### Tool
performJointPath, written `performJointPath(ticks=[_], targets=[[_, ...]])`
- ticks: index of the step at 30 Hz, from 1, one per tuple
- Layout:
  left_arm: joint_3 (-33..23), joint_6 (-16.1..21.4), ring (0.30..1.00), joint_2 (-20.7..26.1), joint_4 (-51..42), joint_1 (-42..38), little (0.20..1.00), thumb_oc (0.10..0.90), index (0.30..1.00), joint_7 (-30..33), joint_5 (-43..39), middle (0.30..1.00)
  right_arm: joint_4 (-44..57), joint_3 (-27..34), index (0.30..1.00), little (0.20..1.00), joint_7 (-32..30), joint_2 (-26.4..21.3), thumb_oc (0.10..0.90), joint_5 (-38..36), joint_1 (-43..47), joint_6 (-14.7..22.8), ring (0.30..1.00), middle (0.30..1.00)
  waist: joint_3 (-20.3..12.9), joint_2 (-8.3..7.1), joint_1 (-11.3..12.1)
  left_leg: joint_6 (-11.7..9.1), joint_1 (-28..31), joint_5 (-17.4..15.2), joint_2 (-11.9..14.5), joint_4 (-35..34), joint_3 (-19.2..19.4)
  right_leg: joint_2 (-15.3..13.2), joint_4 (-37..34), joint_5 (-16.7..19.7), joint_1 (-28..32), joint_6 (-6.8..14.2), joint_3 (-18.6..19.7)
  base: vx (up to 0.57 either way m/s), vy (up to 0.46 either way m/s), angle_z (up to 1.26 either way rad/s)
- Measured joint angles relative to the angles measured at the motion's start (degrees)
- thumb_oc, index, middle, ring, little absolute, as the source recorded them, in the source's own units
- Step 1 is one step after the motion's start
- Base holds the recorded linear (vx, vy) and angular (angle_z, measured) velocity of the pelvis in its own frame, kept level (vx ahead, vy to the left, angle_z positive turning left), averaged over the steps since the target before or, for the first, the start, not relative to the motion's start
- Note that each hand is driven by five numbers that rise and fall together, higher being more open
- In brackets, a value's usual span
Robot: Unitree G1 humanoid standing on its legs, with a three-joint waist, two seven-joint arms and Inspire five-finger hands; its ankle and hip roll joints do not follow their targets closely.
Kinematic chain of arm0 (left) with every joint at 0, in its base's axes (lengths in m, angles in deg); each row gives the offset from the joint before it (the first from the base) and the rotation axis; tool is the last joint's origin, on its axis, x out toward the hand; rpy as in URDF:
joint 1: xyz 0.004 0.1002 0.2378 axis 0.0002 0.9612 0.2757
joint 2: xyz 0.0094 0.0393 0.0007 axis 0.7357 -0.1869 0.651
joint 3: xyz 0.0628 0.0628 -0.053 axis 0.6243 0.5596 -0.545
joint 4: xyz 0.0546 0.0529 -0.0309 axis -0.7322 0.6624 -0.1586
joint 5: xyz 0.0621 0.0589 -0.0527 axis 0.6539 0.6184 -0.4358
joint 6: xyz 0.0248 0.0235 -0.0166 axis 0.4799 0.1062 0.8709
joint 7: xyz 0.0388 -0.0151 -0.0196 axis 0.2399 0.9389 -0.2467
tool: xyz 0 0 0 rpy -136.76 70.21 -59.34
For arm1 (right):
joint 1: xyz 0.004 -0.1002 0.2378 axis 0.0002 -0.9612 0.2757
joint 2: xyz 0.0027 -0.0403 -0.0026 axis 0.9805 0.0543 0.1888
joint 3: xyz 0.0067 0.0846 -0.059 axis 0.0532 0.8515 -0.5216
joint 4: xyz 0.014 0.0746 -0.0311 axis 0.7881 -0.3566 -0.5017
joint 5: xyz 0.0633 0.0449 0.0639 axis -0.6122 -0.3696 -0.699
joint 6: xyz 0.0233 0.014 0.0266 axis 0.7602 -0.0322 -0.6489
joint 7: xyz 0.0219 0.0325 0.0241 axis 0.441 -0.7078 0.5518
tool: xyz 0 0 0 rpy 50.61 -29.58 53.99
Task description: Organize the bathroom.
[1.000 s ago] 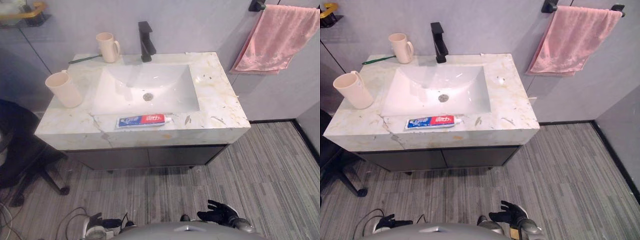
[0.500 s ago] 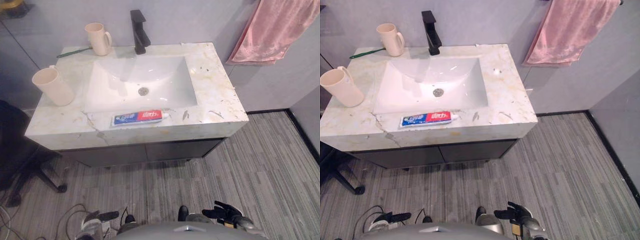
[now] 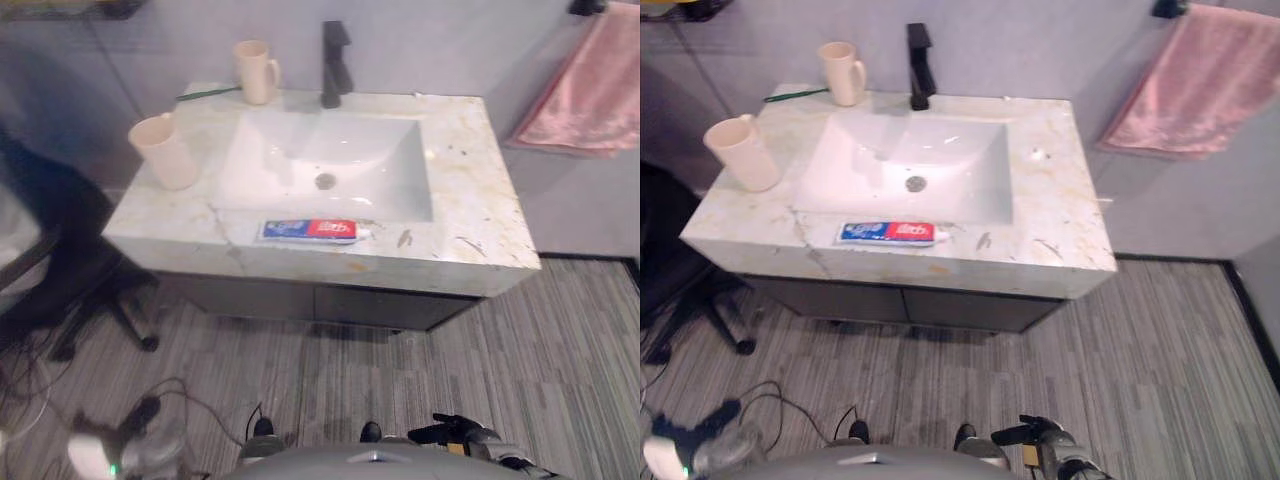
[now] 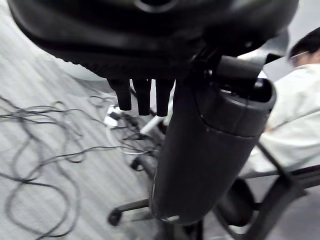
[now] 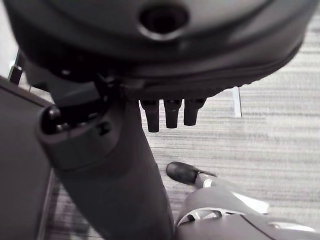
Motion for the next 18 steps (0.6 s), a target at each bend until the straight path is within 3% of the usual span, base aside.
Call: performJointPath(ticks=[2, 6, 10, 14, 18], targets=[[-0.2, 1.0, 0.900, 1.3, -6.7, -0.3, 0.900, 0.800, 0.900, 2.6, 2.4, 0.900, -0.4, 0.1, 0.900, 0.900, -0.1, -0.1, 0.800, -0.1, 0.5, -1.7, 0.900, 0.900, 0.1, 0.38, 0.6, -0.1, -0.7, 0.4, 0.1, 0.5, -1.0, 0.2, 0.0, -0.1, 0.4, -0.1, -0.8, -0.08, -0.086, 0.28], [-2.4, -1.5, 0.900, 7.9, -30.2, 0.7, 0.900, 0.800, 0.900, 7.6, 6.7, 0.900, -0.9, 0.5, 0.900, 0.900, -0.1, -0.2, 0.800, -0.1, 0.2, -3.0, 0.900, 0.900, 0.3, 0.68, 2.0, 0.0, -1.4, 1.3, 0.6, 0.8, -2.6, 1.0, -0.1, -0.5, 0.6, -0.1, -1.4, -0.05, -0.087, 0.18], [-10.3, -0.9, 0.900, 15.4, -46.9, -0.4, 0.900, 0.800, 0.900, 8.9, 14.2, 0.900, -1.6, 0.6, 0.900, 0.900, -0.8, -0.3, 0.800, 0.0, 0.3, -3.3, 0.900, 0.900, 0.6, 1.37, 2.3, 0.0, -1.3, 1.7, 0.7, 1.6, -3.4, 1.2, -0.1, -0.6, 1.5, -0.2, -1.9, -0.03, -0.067, 0.09], [-15.1, 2.2, 0.900, 21.8, -59.5, -4.6, 0.900, 0.800, 0.900, 5.5, 14.7, 0.900, -2.5, 0.4, 0.900, 0.900, -1.5, -0.4, 0.800, 0.1, 0.0, -3.0, 0.900, 0.900, 0.6, 1.80, 2.5, 0.0, -1.2, 1.9, 0.8, 1.8, -3.6, 1.2, -0.1, -0.4, 1.8, -0.6, -2.1, -0.02, -0.044, 0.04], [-13.2, 2.8, 0.900, 30.8, -68.0, -12.2, 0.900, 0.800, 0.900, -6.9, 11.1, 0.900, -4.0, -0.6, 0.900, 0.900, -1.5, -0.4, 0.800, 1.1, 0.9, -2.3, 0.900, 0.900, 0.2, 2.25, 1.8, 0.0, -0.1, 1.9, 0.8, 1.9, -3.2, 1.2, -0.1, -0.4, 2.6, -0.6, -1.9, -0.02, -0.038, -0.02]])
